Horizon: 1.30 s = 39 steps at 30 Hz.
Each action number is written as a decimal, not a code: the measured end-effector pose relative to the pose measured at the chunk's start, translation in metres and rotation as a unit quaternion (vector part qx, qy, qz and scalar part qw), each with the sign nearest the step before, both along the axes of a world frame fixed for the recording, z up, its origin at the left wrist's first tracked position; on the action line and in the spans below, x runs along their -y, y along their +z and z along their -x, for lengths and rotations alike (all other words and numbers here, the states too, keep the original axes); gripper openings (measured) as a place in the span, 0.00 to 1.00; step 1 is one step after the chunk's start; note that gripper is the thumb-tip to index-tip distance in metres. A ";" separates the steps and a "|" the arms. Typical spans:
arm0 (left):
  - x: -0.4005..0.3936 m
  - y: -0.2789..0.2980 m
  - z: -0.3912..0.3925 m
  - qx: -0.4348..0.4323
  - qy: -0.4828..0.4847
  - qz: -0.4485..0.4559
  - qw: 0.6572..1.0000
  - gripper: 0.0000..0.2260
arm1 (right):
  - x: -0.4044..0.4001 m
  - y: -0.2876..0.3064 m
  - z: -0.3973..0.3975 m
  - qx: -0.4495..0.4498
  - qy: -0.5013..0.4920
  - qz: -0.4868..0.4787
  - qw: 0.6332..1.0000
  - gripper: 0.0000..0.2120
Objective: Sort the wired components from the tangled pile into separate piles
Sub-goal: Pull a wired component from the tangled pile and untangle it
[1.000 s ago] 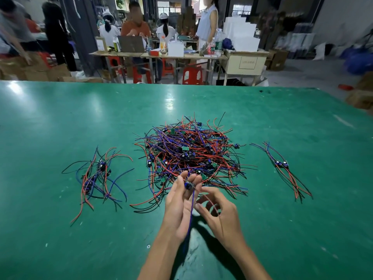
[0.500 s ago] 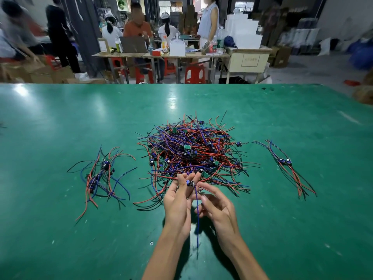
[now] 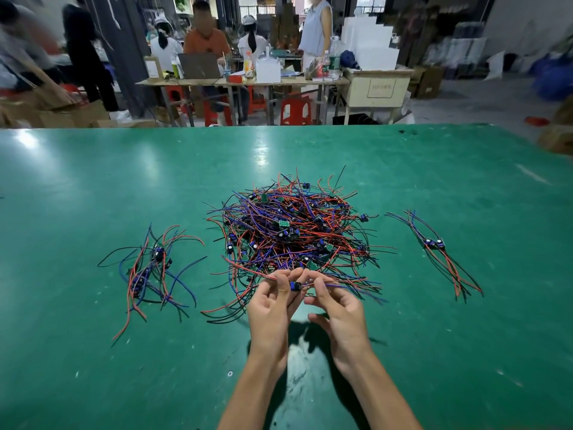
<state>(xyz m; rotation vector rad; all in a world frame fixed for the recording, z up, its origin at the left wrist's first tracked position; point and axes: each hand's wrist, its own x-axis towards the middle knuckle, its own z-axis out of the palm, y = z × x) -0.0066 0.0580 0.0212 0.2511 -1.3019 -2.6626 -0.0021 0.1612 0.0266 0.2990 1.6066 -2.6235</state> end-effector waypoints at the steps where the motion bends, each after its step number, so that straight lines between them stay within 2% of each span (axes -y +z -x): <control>1: 0.003 -0.002 -0.001 -0.010 -0.001 0.024 1.000 0.19 | -0.003 0.002 0.002 -0.002 0.008 -0.007 1.000 0.13; 3: 0.011 -0.007 -0.003 -0.036 -0.022 0.083 0.996 0.20 | -0.011 0.006 0.006 -0.008 0.031 -0.007 0.999 0.12; 5: 0.020 -0.015 -0.004 -0.051 -0.053 0.164 0.984 0.26 | -0.020 0.010 0.011 -0.010 0.046 0.002 0.999 0.13; 8: 0.034 -0.022 -0.006 -0.049 -0.027 0.266 0.962 0.28 | -0.032 0.015 0.017 -0.018 0.056 -0.025 0.998 0.14; 12: 0.059 -0.017 -0.003 -0.018 0.114 0.221 0.968 0.13 | -0.046 0.017 0.019 -0.020 0.053 -0.068 0.996 0.14; 15: 0.072 -0.001 0.000 -0.009 0.178 0.232 0.956 0.17 | -0.050 0.017 0.019 -0.007 0.061 -0.105 0.993 0.14; 17: 0.075 0.014 0.003 -0.006 0.113 0.279 0.954 0.22 | -0.050 0.018 0.019 -0.011 0.067 -0.130 0.989 0.15; 19: 0.082 0.030 0.009 0.007 -0.037 0.303 0.952 0.24 | -0.049 0.018 0.019 -0.022 0.066 -0.152 0.986 0.15; 21: 0.092 0.044 0.013 0.027 -0.134 0.249 0.959 0.24 | -0.051 0.017 0.018 -0.020 0.056 -0.158 0.986 0.14; 23: 0.099 0.052 0.016 0.044 -0.105 0.205 0.972 0.20 | -0.055 0.014 0.016 -0.013 0.051 -0.161 0.986 0.11; 26: 0.095 0.055 0.018 0.046 -0.045 0.281 0.958 0.17 | -0.059 0.008 0.015 -0.007 0.053 -0.168 0.984 0.07; 28: 0.079 0.050 0.016 0.034 -0.089 0.338 0.936 0.13 | -0.057 0.003 0.015 0.000 0.049 -0.165 0.985 0.06; 30: 0.058 0.036 0.012 0.021 -0.156 0.405 0.901 0.09 | -0.051 0.000 0.016 0.009 0.046 -0.162 0.986 0.06; 32: 0.036 0.018 0.007 0.004 -0.214 0.432 0.876 0.07 | -0.044 -0.003 0.015 0.010 0.050 -0.158 0.986 0.07; 35: 0.011 -0.001 0.000 0.000 -0.250 0.385 0.888 0.07 | -0.038 -0.006 0.012 -0.006 0.052 -0.132 0.990 0.07; 39: 0.002 -0.007 -0.004 0.024 -0.213 0.325 0.921 0.11 | -0.035 -0.010 0.008 -0.031 0.015 -0.167 0.985 0.08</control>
